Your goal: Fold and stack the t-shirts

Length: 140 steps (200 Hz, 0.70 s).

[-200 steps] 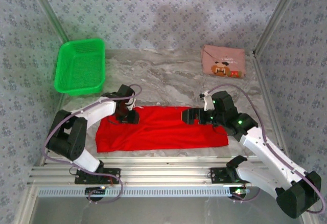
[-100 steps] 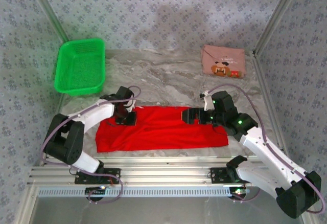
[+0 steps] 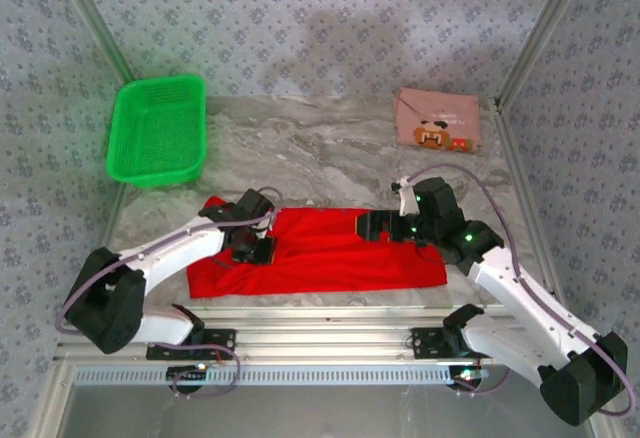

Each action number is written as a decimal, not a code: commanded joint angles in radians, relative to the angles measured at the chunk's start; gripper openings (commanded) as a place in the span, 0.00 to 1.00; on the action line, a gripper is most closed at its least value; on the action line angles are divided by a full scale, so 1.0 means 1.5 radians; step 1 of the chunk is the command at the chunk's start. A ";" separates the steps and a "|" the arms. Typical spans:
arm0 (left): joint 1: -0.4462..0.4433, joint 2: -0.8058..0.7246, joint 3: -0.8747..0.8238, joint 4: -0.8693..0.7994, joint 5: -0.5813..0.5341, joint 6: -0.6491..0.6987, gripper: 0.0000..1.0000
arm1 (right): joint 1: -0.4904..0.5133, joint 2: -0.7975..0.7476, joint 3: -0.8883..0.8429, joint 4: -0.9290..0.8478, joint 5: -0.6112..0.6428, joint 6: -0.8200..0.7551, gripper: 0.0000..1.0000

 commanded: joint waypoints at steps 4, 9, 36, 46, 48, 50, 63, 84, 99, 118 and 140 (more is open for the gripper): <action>-0.025 -0.027 -0.013 -0.010 -0.013 -0.049 0.04 | -0.004 0.006 0.005 -0.004 0.004 0.004 1.00; -0.028 -0.031 -0.015 -0.009 -0.015 -0.054 0.04 | -0.004 0.007 0.004 -0.002 0.004 0.004 1.00; -0.045 -0.047 -0.027 -0.008 -0.018 -0.076 0.04 | -0.005 0.007 0.002 -0.001 0.004 0.006 1.00; -0.051 -0.050 -0.031 -0.008 -0.019 -0.083 0.04 | -0.006 0.009 0.001 -0.001 0.004 0.007 1.00; -0.051 -0.050 -0.032 -0.008 -0.020 -0.085 0.04 | -0.006 0.009 0.001 -0.002 0.004 0.007 1.00; -0.053 -0.050 -0.033 -0.008 -0.020 -0.086 0.04 | -0.006 0.010 0.002 -0.001 0.003 0.007 1.00; -0.060 -0.055 -0.039 -0.005 -0.021 -0.097 0.04 | -0.006 0.012 0.004 -0.004 0.003 0.006 1.00; -0.075 -0.062 -0.047 0.001 -0.021 -0.121 0.04 | -0.009 0.012 0.004 -0.008 0.003 0.005 1.00; -0.086 -0.065 -0.050 0.002 -0.026 -0.139 0.04 | -0.011 0.012 0.003 -0.011 0.003 0.004 1.00; -0.099 -0.065 -0.058 0.010 -0.027 -0.162 0.05 | -0.012 0.012 -0.001 -0.009 0.002 0.004 1.00; -0.119 -0.063 -0.059 0.013 -0.035 -0.184 0.05 | -0.014 0.013 -0.005 -0.009 -0.001 0.005 1.00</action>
